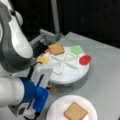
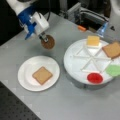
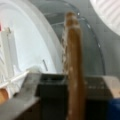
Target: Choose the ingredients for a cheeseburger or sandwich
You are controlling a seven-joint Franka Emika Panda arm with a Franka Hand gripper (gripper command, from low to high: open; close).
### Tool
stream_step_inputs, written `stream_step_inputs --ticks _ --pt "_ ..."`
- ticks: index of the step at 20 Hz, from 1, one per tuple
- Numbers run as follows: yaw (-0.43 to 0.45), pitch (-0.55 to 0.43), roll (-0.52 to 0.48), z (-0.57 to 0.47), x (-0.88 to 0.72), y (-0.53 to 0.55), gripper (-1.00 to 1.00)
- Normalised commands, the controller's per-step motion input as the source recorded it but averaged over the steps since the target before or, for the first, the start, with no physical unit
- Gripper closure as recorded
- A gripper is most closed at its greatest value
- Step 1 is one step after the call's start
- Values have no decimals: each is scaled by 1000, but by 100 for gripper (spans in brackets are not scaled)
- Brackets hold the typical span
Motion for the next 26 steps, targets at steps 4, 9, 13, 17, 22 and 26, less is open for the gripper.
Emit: stream_step_inputs --ticks 4,9,13,17,22,26 --pt "320 116 350 -96 877 -265 100" --pt "246 69 395 -84 867 -257 100" --pt "140 75 388 -73 674 -277 100" --pt "108 72 407 -171 546 -275 100" --pt "54 43 343 -204 502 -214 100" --pt "29 21 211 -78 372 -123 100"
